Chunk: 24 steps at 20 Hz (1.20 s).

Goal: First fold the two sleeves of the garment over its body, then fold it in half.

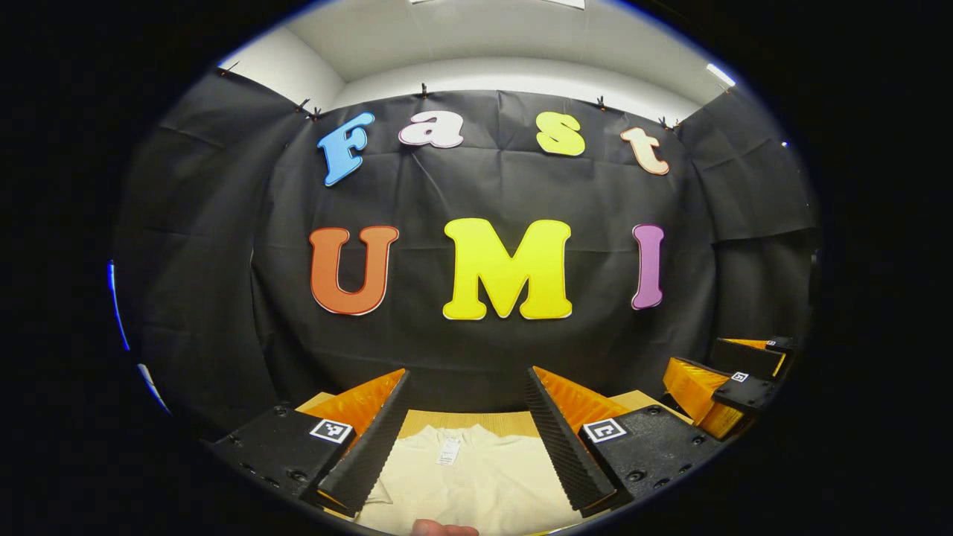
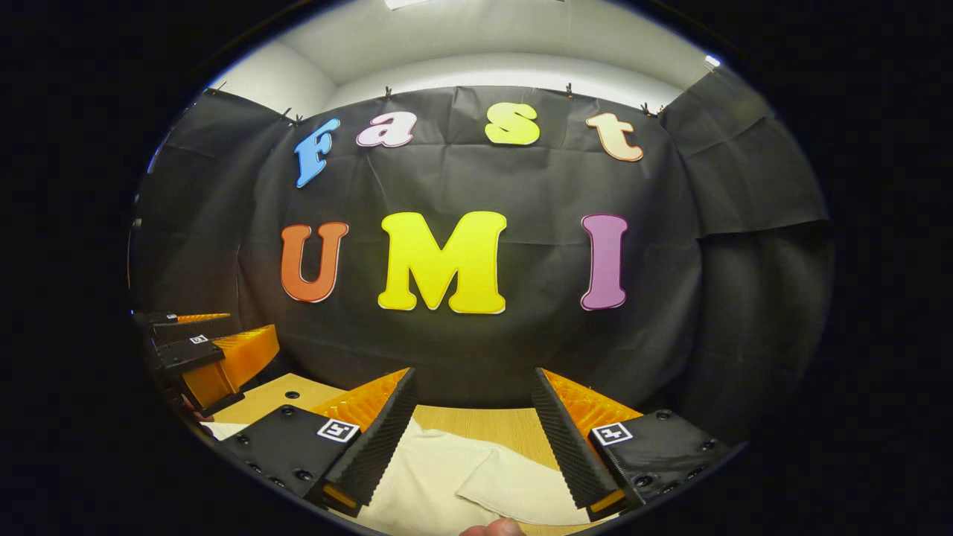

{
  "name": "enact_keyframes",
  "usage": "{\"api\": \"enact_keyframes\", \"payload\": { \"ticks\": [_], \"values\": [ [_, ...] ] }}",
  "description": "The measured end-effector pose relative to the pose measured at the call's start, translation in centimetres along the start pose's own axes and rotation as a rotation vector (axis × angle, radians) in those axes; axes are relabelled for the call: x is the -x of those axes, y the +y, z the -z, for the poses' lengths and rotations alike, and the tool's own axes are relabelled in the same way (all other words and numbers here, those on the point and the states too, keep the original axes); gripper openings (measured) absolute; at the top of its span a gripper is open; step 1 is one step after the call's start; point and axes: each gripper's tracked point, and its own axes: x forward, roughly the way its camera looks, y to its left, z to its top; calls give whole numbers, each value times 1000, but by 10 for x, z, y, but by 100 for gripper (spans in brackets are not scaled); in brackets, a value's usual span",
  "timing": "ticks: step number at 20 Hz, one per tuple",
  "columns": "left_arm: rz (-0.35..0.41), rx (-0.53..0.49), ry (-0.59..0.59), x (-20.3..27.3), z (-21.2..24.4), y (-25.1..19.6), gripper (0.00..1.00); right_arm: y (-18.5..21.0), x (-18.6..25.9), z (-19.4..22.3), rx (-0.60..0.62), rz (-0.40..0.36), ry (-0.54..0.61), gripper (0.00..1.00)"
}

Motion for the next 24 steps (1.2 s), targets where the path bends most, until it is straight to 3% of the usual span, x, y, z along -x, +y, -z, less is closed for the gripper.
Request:
{"api": "enact_keyframes", "payload": {
  "ticks": [9,12,18,24],
  "values": [
    [43,-15,40,-2,17,-19,96,-36,-1,35,4,-16,93,97],
    [65,-30,64,-2,27,-30,96,-54,7,54,-3,-72,142,98],
    [99,-34,108,-6,46,-49,96,-151,32,124,78,5,332,98],
    [116,-32,146,-11,60,-61,96,-236,69,233,69,59,642,98]
  ]
}}
